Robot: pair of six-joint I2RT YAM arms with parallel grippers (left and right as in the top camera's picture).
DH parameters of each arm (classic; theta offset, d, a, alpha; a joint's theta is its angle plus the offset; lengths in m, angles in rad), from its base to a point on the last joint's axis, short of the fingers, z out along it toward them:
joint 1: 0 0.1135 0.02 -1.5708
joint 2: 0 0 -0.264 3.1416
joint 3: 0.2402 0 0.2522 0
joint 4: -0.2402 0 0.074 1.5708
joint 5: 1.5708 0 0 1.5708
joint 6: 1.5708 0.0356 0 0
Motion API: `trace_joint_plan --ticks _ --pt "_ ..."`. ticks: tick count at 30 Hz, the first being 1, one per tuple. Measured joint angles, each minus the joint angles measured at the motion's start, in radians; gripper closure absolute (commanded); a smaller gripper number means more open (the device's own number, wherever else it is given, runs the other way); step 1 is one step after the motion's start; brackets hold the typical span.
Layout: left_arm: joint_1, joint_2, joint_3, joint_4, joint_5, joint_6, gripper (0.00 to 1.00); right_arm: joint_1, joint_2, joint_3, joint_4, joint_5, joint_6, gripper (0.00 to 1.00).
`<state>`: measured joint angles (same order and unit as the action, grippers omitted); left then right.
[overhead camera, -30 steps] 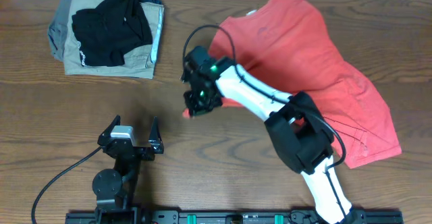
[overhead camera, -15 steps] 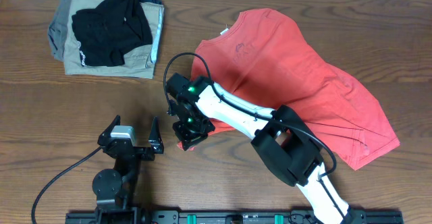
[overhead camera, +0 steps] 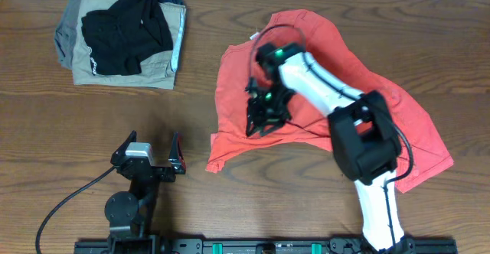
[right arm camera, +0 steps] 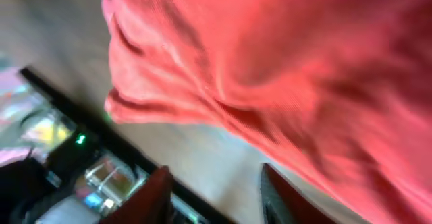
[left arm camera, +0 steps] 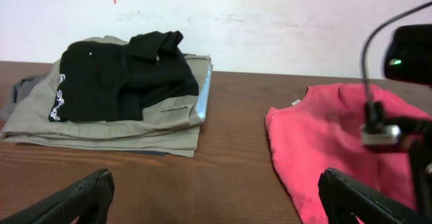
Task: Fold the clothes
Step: 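Drag the grasped t-shirt leftward to the table center with the right gripper, then release the t-shirt and move the right gripper to its lower right hem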
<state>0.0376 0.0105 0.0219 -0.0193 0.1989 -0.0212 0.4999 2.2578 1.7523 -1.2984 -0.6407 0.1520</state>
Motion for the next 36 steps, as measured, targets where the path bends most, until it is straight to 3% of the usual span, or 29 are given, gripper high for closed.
trace_joint_plan --ticks 2,10,12,20,23,25,36 --pt "0.0 0.0 0.0 0.0 0.0 0.0 0.02 -0.026 -0.004 0.0 -0.046 -0.021 -0.044 0.46" --pt "0.0 0.0 0.0 0.0 0.0 0.0 0.02 -0.114 -0.022 0.0 -0.107 0.028 -0.112 0.44" --pt "0.0 0.0 0.0 0.0 0.0 0.0 0.02 -0.163 -0.044 0.0 -0.108 0.038 -0.114 0.39" --pt "0.0 0.0 0.0 0.0 0.0 0.0 0.02 -0.391 -0.303 0.001 -0.145 0.228 -0.028 0.35" --pt "0.0 0.0 0.0 0.0 0.0 0.0 0.02 -0.43 -0.414 0.002 -0.184 0.35 0.031 0.25" --pt "0.0 0.0 0.0 0.0 0.0 0.0 0.02 -0.457 -0.48 0.002 -0.206 0.43 0.077 0.01" --pt "0.0 0.0 0.0 0.0 0.0 0.0 0.02 -0.775 -0.617 0.002 -0.26 0.637 0.177 0.01"
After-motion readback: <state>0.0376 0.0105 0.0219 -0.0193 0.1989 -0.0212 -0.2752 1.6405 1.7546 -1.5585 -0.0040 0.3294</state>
